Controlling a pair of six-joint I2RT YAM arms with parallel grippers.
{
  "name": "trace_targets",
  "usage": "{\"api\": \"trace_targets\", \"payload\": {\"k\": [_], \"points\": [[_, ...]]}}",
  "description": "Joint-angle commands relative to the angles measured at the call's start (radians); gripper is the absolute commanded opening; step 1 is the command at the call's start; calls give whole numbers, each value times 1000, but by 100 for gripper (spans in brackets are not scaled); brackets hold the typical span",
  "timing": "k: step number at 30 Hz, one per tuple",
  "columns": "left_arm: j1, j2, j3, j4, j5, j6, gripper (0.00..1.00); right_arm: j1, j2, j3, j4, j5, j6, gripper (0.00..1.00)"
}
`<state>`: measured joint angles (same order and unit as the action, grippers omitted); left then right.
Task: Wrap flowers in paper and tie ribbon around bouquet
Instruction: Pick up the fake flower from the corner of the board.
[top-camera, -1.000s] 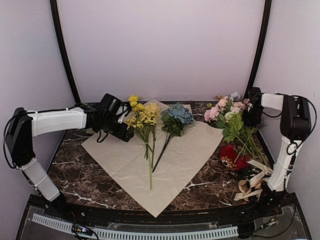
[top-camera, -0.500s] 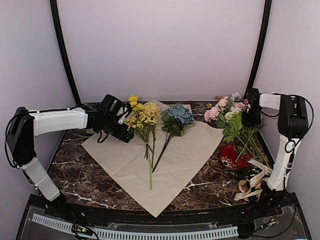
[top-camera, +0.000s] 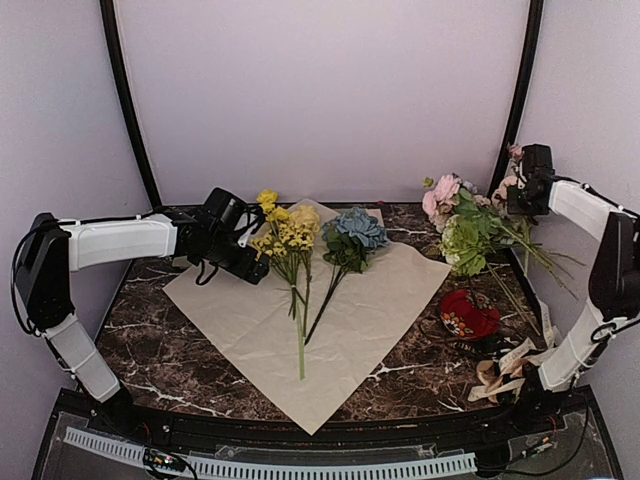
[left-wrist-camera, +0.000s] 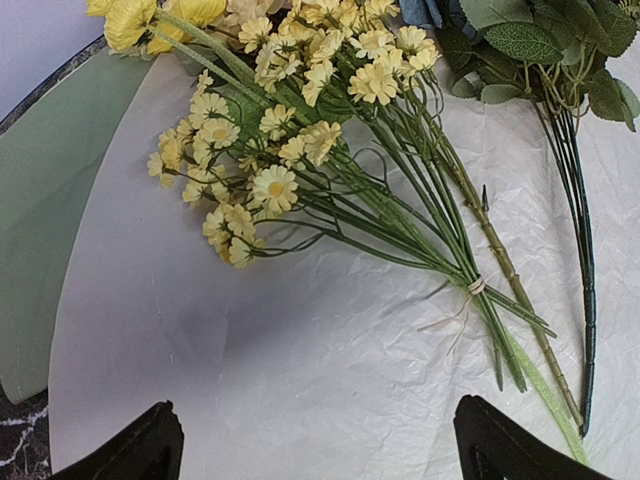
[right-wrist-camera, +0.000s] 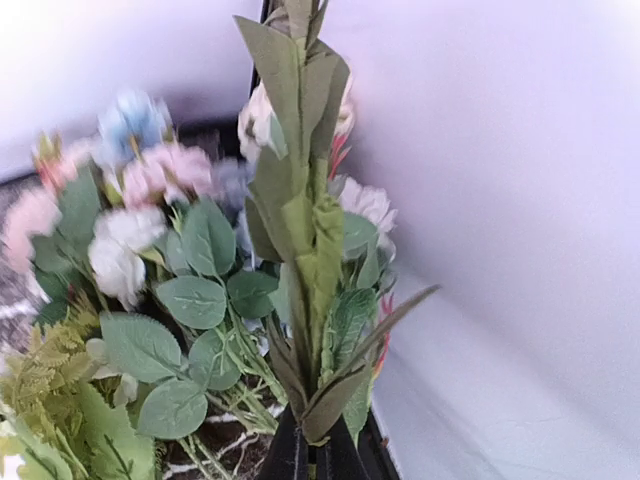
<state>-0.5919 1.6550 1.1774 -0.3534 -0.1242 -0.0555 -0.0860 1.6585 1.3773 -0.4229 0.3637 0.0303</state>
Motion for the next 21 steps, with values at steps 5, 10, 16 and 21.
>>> {"api": "trace_targets", "payload": {"k": [5, 10, 16, 21], "points": [[5, -5, 22, -11, -6, 10, 98, 5, -323, -321, 616, -82, -84, 0], [4, -4, 25, -15, -1, 10, 97, 5, -431, -507, 951, -106, -118, 0], [4, -8, 21, -13, -4, 10, 98, 4, -407, -520, 1040, -100, -165, 0], [4, -14, 22, -15, -8, 11, 97, -27, -392, -452, 933, -414, -73, 0]]}}
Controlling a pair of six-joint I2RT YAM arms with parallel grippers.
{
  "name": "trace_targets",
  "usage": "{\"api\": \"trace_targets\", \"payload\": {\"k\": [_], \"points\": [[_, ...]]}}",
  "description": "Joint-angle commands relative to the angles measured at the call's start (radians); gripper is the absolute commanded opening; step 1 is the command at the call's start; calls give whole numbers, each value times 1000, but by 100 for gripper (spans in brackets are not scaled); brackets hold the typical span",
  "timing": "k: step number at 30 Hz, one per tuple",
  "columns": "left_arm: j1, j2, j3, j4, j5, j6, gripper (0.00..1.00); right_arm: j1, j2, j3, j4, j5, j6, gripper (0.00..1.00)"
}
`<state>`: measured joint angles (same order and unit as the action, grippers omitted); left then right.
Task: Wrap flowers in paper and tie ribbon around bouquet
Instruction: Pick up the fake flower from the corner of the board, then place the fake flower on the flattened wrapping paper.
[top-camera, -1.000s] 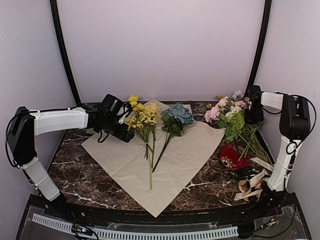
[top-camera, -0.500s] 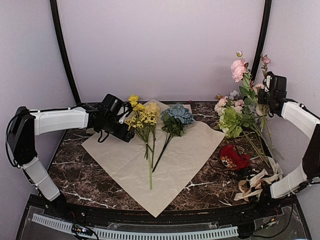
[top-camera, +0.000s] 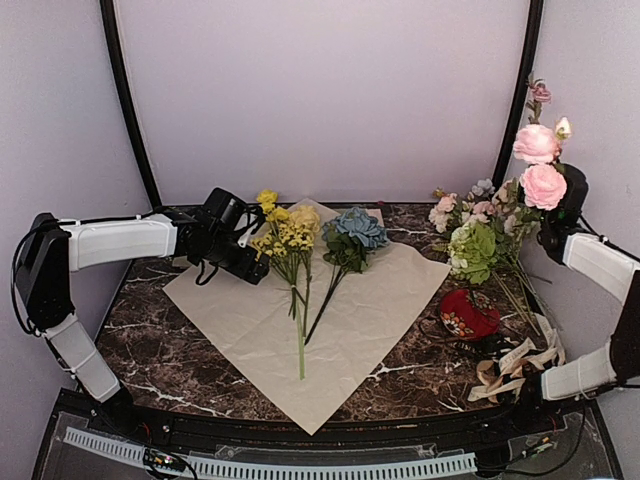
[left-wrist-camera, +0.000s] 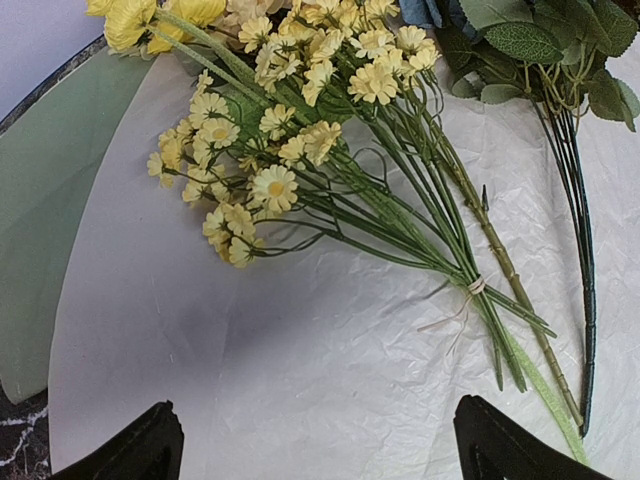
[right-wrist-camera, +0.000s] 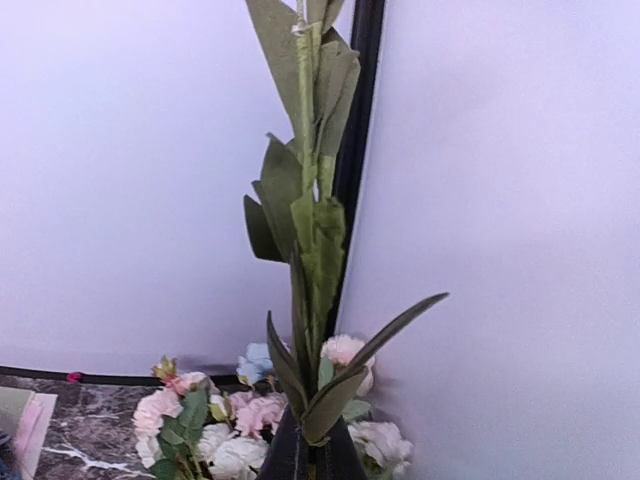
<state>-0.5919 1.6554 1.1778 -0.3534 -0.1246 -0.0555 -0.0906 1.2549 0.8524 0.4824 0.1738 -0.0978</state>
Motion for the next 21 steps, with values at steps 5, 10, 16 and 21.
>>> {"api": "trace_targets", "payload": {"k": [5, 10, 16, 21], "points": [[4, -28, 16, -12, -14, 12, 97, -92, 3, 44, 144, -626, 275, 0], [4, -33, 17, -12, 1, 11, 98, -89, -17, 7, 220, -288, 239, 0], [5, -27, 17, -11, -2, 11, 98, -88, 1, 147, 127, -335, 224, 0], [4, -26, 17, -10, -12, 11, 98, -14, -11, 286, -21, -617, 281, 0]]}}
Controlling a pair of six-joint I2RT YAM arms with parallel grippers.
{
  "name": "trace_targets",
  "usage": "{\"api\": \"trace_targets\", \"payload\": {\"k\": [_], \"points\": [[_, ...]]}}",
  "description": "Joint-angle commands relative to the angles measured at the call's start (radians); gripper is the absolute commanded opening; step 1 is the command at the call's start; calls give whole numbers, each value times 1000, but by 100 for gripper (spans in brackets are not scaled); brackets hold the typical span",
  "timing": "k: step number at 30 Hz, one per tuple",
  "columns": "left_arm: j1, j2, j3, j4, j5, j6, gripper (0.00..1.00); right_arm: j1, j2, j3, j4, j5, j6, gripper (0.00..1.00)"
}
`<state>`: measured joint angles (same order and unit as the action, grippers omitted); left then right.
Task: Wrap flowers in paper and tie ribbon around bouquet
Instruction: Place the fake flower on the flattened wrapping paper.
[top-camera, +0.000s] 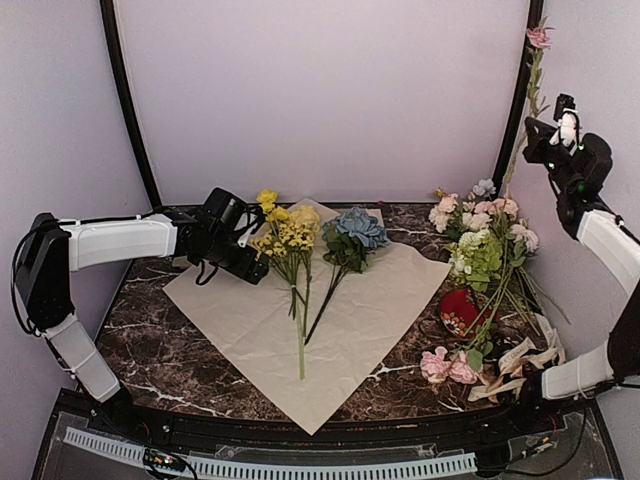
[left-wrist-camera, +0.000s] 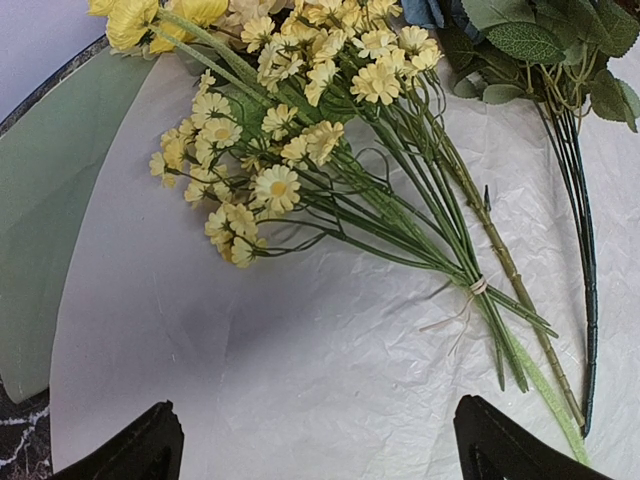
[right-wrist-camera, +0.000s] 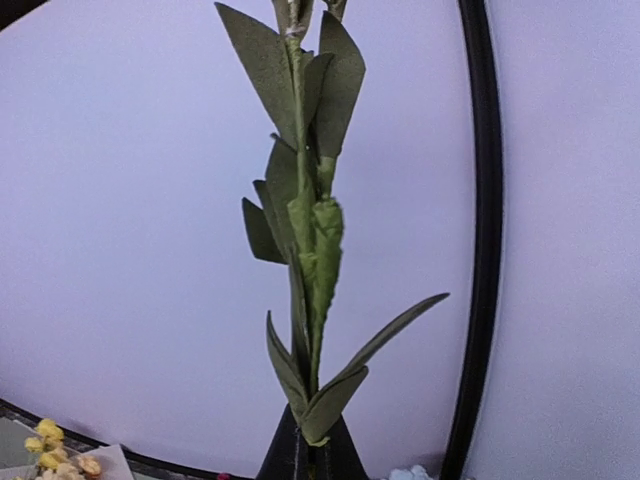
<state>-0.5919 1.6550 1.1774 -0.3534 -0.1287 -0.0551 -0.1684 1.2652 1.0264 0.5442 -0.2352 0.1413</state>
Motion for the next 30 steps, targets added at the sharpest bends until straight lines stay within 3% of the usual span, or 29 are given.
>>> {"api": "trace_targets", "payload": {"k": [1, 6, 12, 16, 22, 30], "points": [[5, -27, 18, -10, -7, 10, 98, 104, -27, 119, -129, -221, 35, 0], [4, -34, 11, 1, -11, 9, 98, 358, -10, 159, -288, -159, 122, 0], [4, -36, 13, -4, -7, 9, 98, 663, 155, 82, -200, -79, 482, 0], [4, -42, 15, -7, -1, 8, 98, 802, 349, 134, -179, -62, 648, 0], [4, -52, 13, -9, -14, 9, 97, 883, 605, 260, -234, -57, 772, 0], [4, -52, 13, -7, -5, 9, 97, 891, 751, 309, -270, -11, 771, 0]]}}
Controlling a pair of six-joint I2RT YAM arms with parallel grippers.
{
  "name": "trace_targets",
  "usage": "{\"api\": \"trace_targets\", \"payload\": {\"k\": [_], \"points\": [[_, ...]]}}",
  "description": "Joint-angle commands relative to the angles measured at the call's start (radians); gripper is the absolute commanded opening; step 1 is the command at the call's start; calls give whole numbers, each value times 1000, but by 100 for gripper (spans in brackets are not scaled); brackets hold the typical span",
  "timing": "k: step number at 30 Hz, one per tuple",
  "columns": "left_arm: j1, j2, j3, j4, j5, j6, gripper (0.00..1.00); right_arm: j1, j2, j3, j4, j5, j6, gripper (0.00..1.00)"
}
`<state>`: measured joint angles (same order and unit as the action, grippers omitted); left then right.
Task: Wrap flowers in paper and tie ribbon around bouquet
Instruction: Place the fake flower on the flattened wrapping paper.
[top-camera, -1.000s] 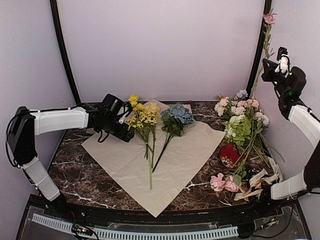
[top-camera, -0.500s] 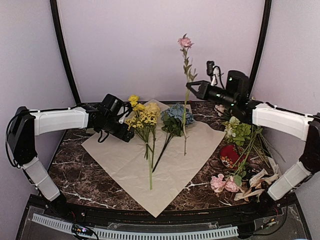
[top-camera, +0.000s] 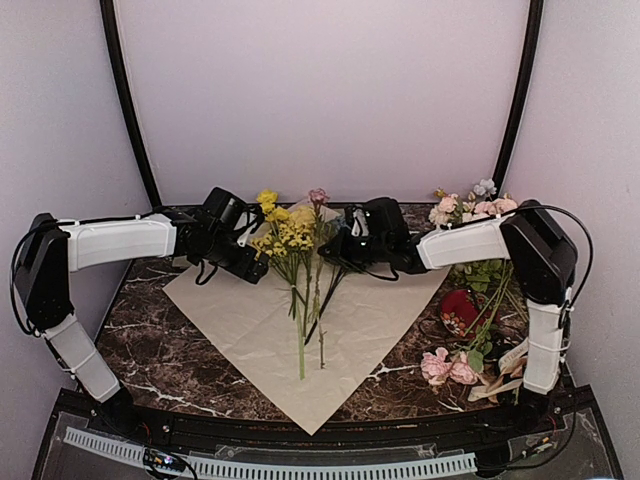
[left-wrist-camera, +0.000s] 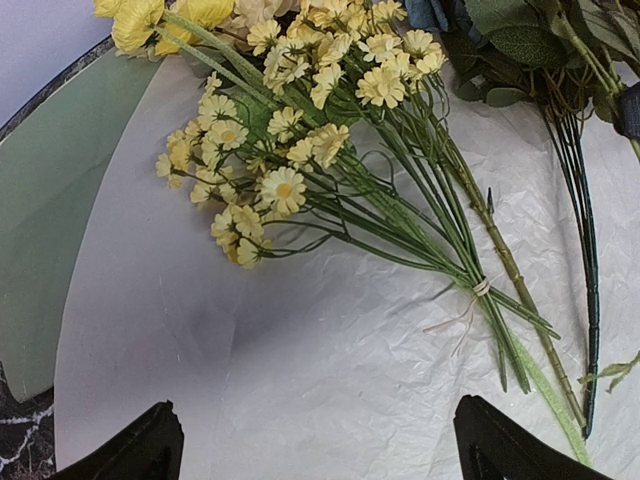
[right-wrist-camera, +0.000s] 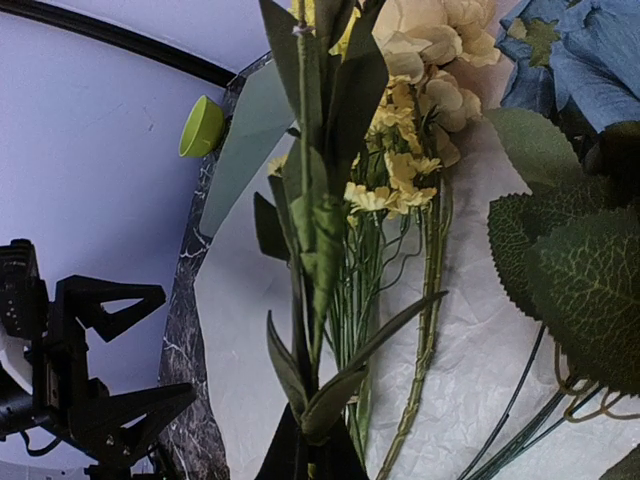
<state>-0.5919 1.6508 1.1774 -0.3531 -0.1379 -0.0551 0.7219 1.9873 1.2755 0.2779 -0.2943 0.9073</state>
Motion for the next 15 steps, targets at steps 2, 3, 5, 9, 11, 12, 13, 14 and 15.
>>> {"api": "trace_targets", "payload": {"k": [2, 3, 5, 9, 11, 12, 13, 14, 15], "points": [[4, -46, 11, -7, 1, 9, 98, -1, 51, 91, -47, 63, -26, 0], [4, -45, 11, -7, 0, 9, 98, -1, 61, 110, -66, 60, -45, 3], [4, -42, 13, -7, 3, 9, 98, -2, 81, 166, -147, 65, -103, 19], [4, -44, 12, -9, -4, 11, 98, -13, 49, 263, -347, 140, -239, 37], [4, -46, 11, -9, -11, 13, 98, -15, -6, 261, -396, 189, -310, 40], [4, -49, 10, -7, -6, 16, 98, -15, -37, 256, -421, 209, -350, 41], [4, -53, 8, 0, 1, 17, 97, -16, -63, 252, -447, 218, -388, 42], [4, -57, 2, 11, 11, 23, 98, -16, -90, 247, -479, 231, -426, 43], [4, -65, -6, 26, 22, 28, 98, -17, -114, 243, -515, 239, -454, 43]]}}
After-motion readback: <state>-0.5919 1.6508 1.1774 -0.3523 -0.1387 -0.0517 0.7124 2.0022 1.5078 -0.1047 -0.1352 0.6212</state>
